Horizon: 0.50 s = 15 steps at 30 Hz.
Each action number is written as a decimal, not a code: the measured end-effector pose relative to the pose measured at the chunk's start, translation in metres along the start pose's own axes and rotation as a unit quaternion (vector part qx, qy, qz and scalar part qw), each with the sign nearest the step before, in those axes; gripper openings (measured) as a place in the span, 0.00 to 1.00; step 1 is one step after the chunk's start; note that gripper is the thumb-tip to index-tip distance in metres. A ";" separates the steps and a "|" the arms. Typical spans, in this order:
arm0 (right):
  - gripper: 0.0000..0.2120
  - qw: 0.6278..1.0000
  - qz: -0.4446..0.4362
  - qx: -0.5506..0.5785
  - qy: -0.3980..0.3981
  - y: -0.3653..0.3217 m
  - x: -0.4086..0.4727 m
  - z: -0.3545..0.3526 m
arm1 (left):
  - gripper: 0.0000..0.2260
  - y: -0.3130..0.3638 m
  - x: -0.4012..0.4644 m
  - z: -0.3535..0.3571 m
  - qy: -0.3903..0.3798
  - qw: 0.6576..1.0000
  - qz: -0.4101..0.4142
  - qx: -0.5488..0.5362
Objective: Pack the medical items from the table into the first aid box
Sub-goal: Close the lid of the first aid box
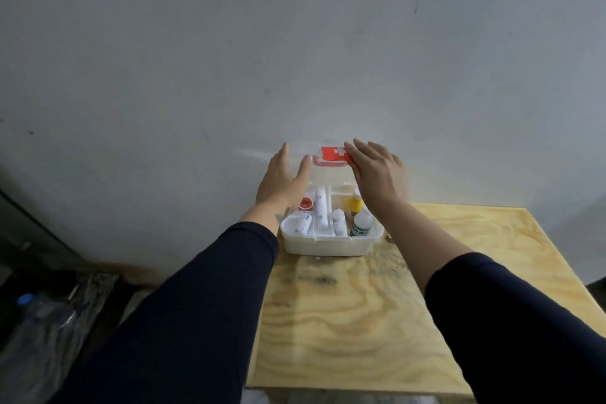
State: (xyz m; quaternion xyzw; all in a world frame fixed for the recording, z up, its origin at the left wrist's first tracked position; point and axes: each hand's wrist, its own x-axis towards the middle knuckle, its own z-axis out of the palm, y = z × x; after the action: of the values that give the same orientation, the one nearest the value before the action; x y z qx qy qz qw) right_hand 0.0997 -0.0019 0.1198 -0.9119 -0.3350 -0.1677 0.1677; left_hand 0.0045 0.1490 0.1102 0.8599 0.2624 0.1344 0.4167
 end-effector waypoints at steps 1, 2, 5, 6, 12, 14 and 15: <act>0.18 1.000 -0.005 -0.004 -0.002 -0.001 -0.010 -0.001 | 0.32 0.000 -0.009 0.002 0.000 1.000 -0.003 0.006; 0.17 1.000 -0.010 -0.012 -0.005 -0.001 -0.020 -0.001 | 0.32 -0.001 -0.018 0.005 -0.001 1.000 -0.008 0.010; 0.17 0.998 -0.033 -0.054 -0.017 0.000 -0.051 0.002 | 0.34 -0.008 -0.043 0.015 0.005 1.000 -0.026 0.009; 0.18 0.997 -0.038 -0.065 -0.023 0.000 -0.060 0.004 | 0.34 -0.010 -0.051 0.018 0.008 1.000 -0.026 0.012; 0.19 0.995 -0.042 -0.085 -0.034 0.002 -0.110 0.029 | 0.34 -0.038 -0.080 0.045 0.022 0.999 -0.022 0.018; 0.19 0.994 -0.040 -0.091 -0.045 0.003 -0.122 0.037 | 0.37 -0.049 -0.084 0.051 -0.002 0.999 -0.031 0.027; 0.18 0.993 -0.041 -0.096 -0.051 0.003 -0.126 0.041 | 0.38 -0.054 -0.086 0.053 -0.011 0.999 -0.037 0.030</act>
State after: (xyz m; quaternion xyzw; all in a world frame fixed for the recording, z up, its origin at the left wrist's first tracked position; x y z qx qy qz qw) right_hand 0.0188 -0.0574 0.0301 -0.9167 -0.3625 -0.1588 0.0552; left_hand -0.0608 0.0938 0.0340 0.8630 0.2933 0.1010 0.3987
